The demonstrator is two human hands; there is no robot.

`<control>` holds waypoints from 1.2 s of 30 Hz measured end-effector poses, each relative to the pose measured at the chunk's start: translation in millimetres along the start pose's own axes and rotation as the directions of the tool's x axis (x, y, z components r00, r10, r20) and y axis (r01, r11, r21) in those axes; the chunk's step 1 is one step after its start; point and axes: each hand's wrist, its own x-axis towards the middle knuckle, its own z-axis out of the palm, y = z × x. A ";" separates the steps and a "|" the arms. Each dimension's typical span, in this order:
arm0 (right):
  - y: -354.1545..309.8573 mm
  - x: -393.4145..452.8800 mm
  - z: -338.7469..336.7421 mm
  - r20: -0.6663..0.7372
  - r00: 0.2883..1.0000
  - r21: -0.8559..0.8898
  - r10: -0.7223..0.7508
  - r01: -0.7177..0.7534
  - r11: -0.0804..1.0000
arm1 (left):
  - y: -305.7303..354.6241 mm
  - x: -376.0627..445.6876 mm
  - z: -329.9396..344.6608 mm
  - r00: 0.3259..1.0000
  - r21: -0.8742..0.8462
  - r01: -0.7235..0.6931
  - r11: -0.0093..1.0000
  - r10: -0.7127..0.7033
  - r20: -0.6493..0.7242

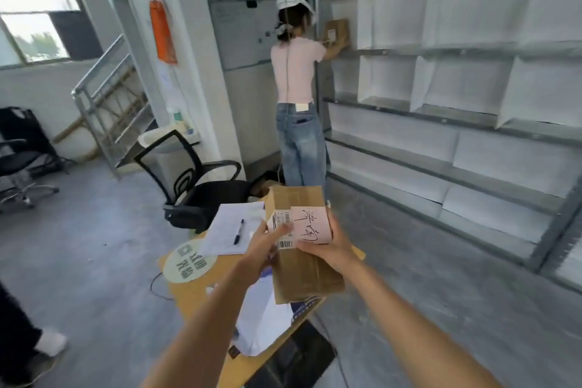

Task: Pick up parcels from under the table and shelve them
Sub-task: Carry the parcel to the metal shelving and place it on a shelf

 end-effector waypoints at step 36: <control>74.8 -148.9 -704.3 -0.877 0.190 0.461 0.442 0.070 0.885 | 41.1 201.5 799.8 0.467 0.279 -0.065 0.958 -0.218 0.857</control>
